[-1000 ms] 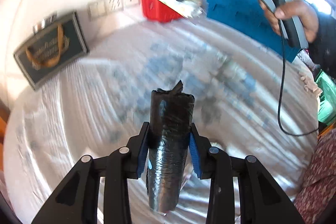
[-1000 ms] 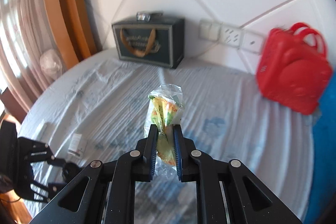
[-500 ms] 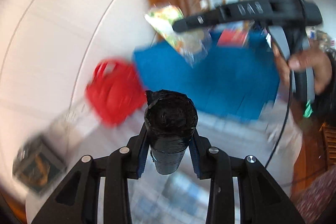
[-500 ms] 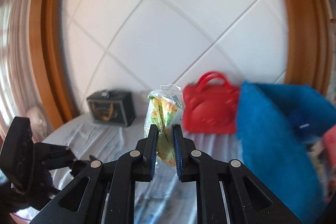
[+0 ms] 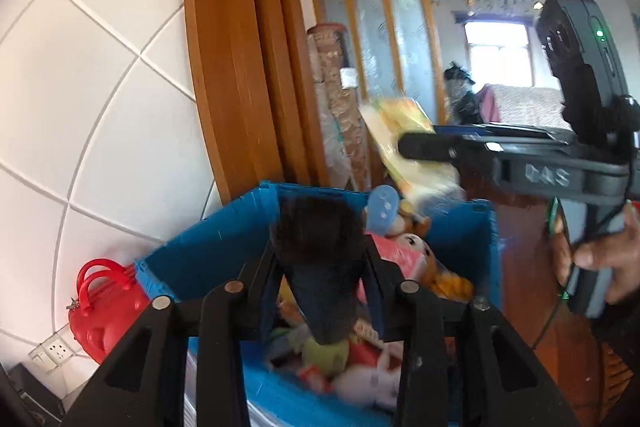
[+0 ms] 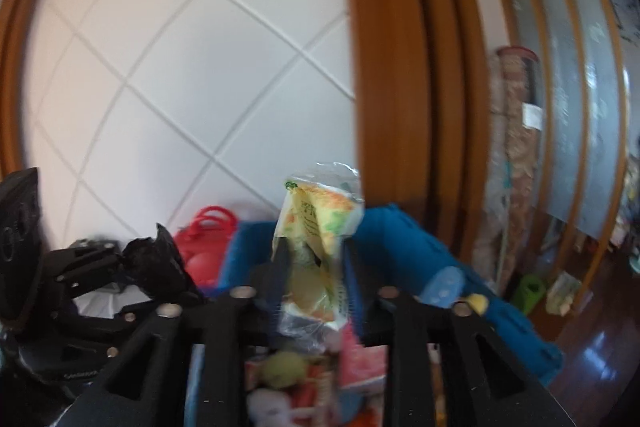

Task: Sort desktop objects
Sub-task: 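Carry the black roll and soap bar over the blue crate and release them, then move both tools back toward the white box and tape roll on the bed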

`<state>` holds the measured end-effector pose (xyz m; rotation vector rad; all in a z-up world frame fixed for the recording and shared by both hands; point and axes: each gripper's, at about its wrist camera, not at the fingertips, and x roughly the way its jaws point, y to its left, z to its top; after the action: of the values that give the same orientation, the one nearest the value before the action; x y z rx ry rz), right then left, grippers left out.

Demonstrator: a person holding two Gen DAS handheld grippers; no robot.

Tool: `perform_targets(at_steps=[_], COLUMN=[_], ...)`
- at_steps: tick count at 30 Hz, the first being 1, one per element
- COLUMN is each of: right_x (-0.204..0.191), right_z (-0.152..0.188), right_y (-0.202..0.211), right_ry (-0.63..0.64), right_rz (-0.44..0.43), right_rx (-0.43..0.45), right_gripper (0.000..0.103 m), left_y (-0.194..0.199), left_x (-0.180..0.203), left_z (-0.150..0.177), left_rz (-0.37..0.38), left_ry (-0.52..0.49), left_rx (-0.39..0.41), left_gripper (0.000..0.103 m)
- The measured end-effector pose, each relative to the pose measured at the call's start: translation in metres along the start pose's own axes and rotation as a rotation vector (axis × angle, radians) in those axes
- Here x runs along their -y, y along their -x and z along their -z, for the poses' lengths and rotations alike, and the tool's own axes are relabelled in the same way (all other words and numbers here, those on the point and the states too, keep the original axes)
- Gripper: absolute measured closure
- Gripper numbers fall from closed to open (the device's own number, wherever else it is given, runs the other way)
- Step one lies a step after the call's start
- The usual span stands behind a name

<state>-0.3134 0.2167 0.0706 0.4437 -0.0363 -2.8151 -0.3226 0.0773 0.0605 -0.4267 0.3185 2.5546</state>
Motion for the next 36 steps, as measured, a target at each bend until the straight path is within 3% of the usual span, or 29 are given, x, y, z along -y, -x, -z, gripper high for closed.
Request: perform_targets(at_steps=[1, 2, 3, 7, 8, 12, 24, 32, 36], right_x=[0.013, 0.025, 0.035, 0.052, 0.056, 0.063, 0.023, -0.008, -0.034], right_z=[-0.001, 0.001, 0.003, 0.01, 0.011, 0.019, 0.055, 0.067, 0.077], right_y=[0.0, -0.003, -0.005, -0.004, -0.002, 0.01, 0.035, 0.037, 0.034], right_ry=[-0.024, -0.051, -0.07, -0.108, -0.119, -0.127, -0.013, -0.01, -0.012], right_rz=[0.006, 0.012, 0.018, 0.004, -0.006, -0.048, -0.141, -0.238, -0.3], right_rx=[-0.007, -0.013, -0.011, 0.004, 0.01, 0.039, 0.036, 0.033, 0.024], right_gripper=[0.026, 0.022, 0.022, 0.021, 0.02, 0.007, 0.001, 0.001, 0.0], left_y=[-0.008, -0.017, -0.025, -0.036, -0.034, -0.029, 0.024, 0.062, 0.088], left_x=[0.003, 0.006, 0.006, 0.004, 0.005, 0.008, 0.022, 0.007, -0.011], left_z=[-0.005, -0.01, -0.014, -0.017, -0.014, 0.002, 0.041, 0.082, 0.119], left_rz=[-0.02, -0.053, -0.081, -0.194, -0.22, -0.281, -0.468, -0.603, -0.653], left_ry=[0.005, 0.013, 0.02, 0.074, 0.085, 0.1, 0.117, 0.173, 0.226], left_rx=[-0.014, -0.033, -0.046, -0.036, -0.036, -0.039, -0.015, -0.06, -0.109], left_gripper=[0.059, 0.049, 0.039, 0.029, 0.023, 0.022, 0.022, 0.022, 0.022])
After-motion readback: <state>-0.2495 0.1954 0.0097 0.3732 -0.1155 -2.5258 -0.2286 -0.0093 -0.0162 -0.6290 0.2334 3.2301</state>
